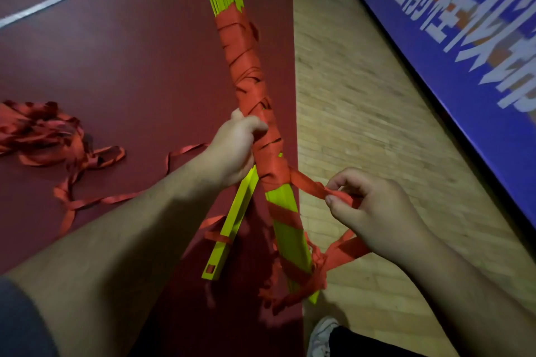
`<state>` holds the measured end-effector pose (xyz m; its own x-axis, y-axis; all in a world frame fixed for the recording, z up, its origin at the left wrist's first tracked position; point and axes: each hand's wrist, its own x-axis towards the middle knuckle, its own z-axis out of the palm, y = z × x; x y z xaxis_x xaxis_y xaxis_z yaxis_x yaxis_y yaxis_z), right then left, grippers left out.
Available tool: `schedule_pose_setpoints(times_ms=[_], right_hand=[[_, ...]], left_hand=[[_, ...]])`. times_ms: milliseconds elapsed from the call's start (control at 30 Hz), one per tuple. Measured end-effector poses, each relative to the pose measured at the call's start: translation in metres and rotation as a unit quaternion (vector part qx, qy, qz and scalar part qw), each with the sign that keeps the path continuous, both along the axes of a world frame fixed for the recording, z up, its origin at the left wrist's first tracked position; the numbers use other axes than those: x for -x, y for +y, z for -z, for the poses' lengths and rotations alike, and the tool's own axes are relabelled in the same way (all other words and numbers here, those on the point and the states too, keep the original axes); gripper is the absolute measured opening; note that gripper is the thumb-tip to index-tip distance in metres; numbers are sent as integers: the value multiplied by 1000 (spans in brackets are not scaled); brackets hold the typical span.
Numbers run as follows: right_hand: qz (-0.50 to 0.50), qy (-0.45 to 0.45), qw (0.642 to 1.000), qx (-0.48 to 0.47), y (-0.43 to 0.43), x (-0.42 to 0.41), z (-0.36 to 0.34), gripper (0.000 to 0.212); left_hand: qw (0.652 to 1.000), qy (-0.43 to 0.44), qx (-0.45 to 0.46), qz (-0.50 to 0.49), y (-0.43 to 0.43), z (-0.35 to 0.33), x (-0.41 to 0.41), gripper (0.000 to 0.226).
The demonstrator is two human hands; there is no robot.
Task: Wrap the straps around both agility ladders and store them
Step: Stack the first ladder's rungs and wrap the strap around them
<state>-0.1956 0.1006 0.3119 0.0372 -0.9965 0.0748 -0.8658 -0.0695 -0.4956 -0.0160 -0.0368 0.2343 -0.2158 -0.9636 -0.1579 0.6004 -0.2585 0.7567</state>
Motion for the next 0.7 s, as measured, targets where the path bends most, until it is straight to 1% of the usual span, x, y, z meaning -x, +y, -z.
schedule_pose_setpoints(times_ms=[67,100,167,233,300,333,400,500,533,633,700], right_hand=[[6,-2,1000,6,1,0,0,30],[8,-10,1000,7,1,0,-1,29],[10,-33,999,5,2,-2,-4,25],[7,-71,997,-4,3,-4,-7,22],[-5,-96,995,-33,5,-7,-9,19],[-13,-96,994,-51,7,-8,-10,17],[-23,-67,995,-67,9,-9,-9,16],[-21,17,999,-37,10,-8,-5,14],[-17,41,999,-29,10,-7,-3,12],[-3,87,996,-10,8,-5,4,8],[4,94,996,-3,7,-4,8,10]], left_hand=[[999,-10,37,27,2,1,2,36],[997,-23,63,32,5,1,3,36],[996,-27,81,33,10,0,5,26],[998,-8,58,24,13,-2,8,19],[999,20,28,18,16,-3,11,25],[999,20,23,19,16,-4,13,30],[999,-8,27,17,17,-3,16,39],[997,-66,46,-14,14,-2,17,49],[997,-62,44,-15,13,-3,17,52],[999,22,19,24,11,-5,16,56],[998,15,43,45,13,-5,16,56]])
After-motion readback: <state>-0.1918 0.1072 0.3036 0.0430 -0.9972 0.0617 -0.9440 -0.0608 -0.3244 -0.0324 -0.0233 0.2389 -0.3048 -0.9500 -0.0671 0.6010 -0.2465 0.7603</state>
